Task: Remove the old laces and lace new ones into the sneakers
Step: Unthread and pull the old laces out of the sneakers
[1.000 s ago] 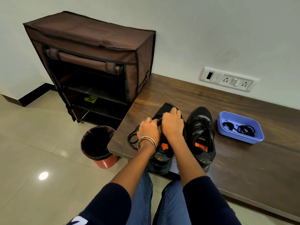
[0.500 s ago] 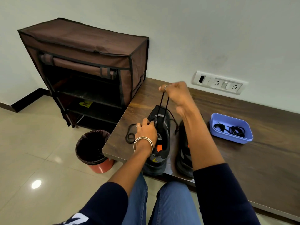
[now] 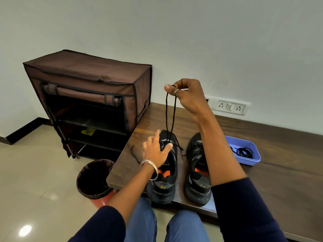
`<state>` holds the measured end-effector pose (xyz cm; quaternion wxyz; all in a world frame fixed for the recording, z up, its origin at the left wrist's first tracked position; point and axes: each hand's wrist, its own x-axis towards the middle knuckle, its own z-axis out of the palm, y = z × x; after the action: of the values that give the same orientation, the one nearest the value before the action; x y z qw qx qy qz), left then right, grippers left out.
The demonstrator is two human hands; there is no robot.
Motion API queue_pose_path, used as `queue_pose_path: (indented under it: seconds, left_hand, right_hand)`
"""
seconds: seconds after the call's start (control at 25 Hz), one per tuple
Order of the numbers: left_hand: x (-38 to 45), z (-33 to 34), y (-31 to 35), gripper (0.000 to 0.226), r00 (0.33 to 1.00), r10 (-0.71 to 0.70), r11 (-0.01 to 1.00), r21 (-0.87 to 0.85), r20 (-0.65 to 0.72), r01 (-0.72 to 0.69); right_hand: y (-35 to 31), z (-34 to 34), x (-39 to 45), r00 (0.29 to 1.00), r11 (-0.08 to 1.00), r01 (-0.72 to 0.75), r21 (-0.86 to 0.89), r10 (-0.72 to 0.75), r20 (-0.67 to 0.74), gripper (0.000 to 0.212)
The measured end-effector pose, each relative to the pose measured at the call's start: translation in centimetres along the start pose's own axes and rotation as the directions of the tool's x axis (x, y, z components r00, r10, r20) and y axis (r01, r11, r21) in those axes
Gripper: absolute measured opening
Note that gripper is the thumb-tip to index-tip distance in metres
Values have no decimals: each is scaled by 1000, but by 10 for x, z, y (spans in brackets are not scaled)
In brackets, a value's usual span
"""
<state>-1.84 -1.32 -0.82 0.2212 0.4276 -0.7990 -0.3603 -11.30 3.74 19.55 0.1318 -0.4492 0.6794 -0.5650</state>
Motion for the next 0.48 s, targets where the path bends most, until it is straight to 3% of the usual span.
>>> queue_pose_path:
  seconds: [0.12,0.2,0.28,0.32,0.36,0.4,0.48]
  left_hand:
    - [27,-10,18,48,975,223,972,-84,26,-220]
    - [37,-15,30,22,961,268,956,-139,69,-257]
    - [46,-18,32,17,978,182,955,-253,97,-153]
    - [49,-18,31,21,986,111,946,-318,126,-66]
    - [50,-19,31,24,986,36,915,-402,164,34]
    - [52,-20,30,27,979,-41,866,-483,198,134]
    - [55,-25,33,32,960,-140,774,-578,244,260]
  right_hand:
    - [-3,-3,2,997,998,63,-16,-62,49,17]
    - [8,-1,-5,998,1000,15,13,-16,62,17]
    - [35,2,-22,979,979,-171,-111,157,-128,29]
    - [56,5,-32,939,917,-307,-254,248,-239,30]
    - [77,11,-44,901,820,-427,-381,351,-254,31]
    - [96,22,-55,864,736,-494,-462,475,-167,37]
    - [122,51,-70,760,677,-512,-529,644,89,66]
